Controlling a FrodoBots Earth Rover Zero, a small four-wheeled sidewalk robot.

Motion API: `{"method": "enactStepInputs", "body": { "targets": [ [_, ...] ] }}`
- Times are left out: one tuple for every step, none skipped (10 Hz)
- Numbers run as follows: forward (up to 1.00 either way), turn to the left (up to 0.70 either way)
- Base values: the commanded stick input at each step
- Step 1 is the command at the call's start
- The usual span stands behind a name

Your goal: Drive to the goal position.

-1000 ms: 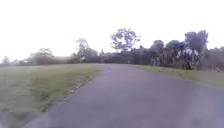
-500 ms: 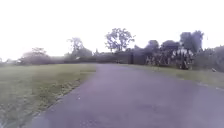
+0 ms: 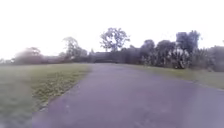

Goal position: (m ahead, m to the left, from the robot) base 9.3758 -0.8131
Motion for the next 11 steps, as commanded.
{"method": "enactStepInputs", "body": {
  "targets": [
    [0.7,0.0],
    [0.7,0.0],
    [0.7,0.0],
    [0.7,0.0],
    [0.7,0.0],
    [0.7,0.0],
    [0.7,0.0],
    [0.7,0.0],
    [0.7,0.0],
    [0.7,0.0],
    [0.7,0.0]
  ]
}}
